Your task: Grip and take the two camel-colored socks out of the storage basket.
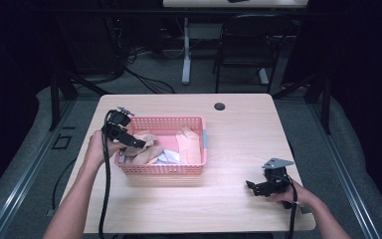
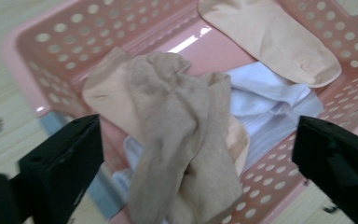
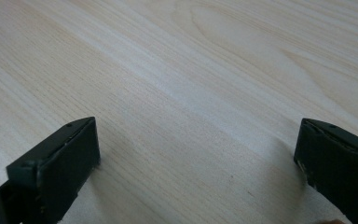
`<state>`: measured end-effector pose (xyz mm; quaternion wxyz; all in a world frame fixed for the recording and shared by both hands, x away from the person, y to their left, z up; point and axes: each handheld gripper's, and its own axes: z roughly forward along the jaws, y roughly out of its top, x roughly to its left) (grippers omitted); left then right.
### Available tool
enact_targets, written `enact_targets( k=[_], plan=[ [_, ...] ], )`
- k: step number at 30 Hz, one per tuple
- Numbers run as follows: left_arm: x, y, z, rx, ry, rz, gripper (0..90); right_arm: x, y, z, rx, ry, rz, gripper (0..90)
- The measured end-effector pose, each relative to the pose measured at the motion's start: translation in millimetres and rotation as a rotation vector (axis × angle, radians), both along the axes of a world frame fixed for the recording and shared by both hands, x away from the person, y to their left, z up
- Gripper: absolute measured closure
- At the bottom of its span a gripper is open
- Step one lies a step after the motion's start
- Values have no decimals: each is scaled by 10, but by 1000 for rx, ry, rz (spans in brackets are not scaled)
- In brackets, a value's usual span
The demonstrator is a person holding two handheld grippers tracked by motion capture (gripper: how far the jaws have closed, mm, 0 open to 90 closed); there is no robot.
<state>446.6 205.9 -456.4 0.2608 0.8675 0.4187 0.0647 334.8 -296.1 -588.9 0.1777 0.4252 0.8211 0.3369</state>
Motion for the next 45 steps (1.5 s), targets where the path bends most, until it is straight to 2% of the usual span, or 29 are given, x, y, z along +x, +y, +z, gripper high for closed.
enact_targets(
  k=[1,2,3,6,7,10,11,14,15,18,19,21,26,27,29,35,42,45],
  plan=[
    [50,-51,-75,3,37,-11,94,0,0,0,0,0,0,0],
    [50,-51,-75,3,37,-11,105,0,0,0,0,0,0,0],
    [93,-92,-148,13,64,-19,136,-1,-1,0,0,0,0,0],
    [133,-121,-212,27,79,-13,174,0,0,0,0,0,0,0],
    [174,-135,-260,41,94,-10,224,0,-1,0,0,0,0,0],
    [208,-147,-296,63,101,5,326,0,-1,0,0,0,0,0],
    [243,-147,-333,88,118,13,353,0,-1,0,0,0,1,0],
    [271,-139,-370,93,125,20,430,0,-1,0,0,0,1,0],
    [294,-132,-399,100,143,25,447,0,-1,-1,1,0,1,0],
    [305,-140,-438,106,159,35,532,0,-1,0,1,0,1,0],
    [321,-144,-468,117,175,44,557,0,-1,-1,0,-1,1,0],
    [326,-152,-478,130,181,47,599,0,-1,-1,0,0,1,0],
    [337,-152,-489,149,173,60,708,-1,-1,0,0,0,0,0],
    [341,-148,-487,157,166,59,758,-1,-1,-1,0,0,1,0],
    [340,-152,-484,163,161,63,785,0,-1,-1,1,0,1,0],
    [329,-168,-460,168,155,50,812,-1,0,-2,2,-1,-1,0],
    [291,-148,-368,156,115,40,815,0,-1,-1,0,-1,1,0],
    [255,-143,-282,150,93,28,815,-1,-1,0,0,0,1,0]
  ],
)
